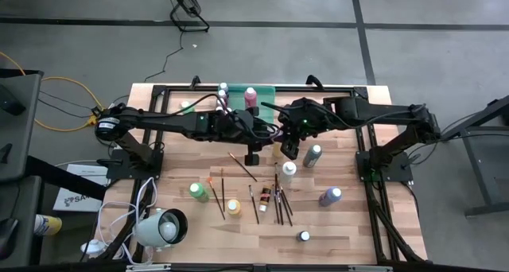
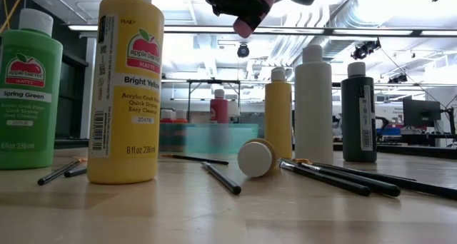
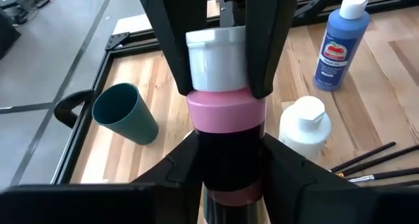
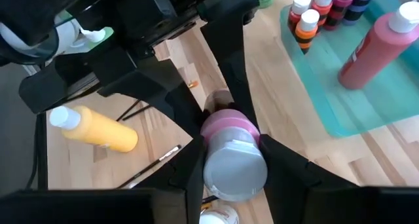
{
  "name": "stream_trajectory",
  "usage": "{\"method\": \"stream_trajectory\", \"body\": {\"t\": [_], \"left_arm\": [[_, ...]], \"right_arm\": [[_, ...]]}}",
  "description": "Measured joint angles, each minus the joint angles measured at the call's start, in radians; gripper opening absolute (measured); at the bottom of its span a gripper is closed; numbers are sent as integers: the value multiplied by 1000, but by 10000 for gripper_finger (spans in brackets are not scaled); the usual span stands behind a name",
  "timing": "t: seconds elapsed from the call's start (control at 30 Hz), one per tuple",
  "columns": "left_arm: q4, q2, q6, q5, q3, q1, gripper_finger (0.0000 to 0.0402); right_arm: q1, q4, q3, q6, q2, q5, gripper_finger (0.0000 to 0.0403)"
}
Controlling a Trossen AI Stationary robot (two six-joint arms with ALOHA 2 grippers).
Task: Pick & Place Paint Supplies
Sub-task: Put the small pink paint bottle into the green bin
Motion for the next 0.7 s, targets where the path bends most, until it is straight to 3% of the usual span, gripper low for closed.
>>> {"method": "stream_trajectory", "body": {"t": [0.4,0.57,0.7], "left_arm": [[5,1,45,9,-2,0,110],[77,-2,54,28,-2,18,109],[208,-5,59,126,-2,57,109]], "right_arm": [[0,-108,0,10,-105,90,219],[39,-231,-1,38,-176,170,224],[82,-150,-42,2,-237,207,217]]}}
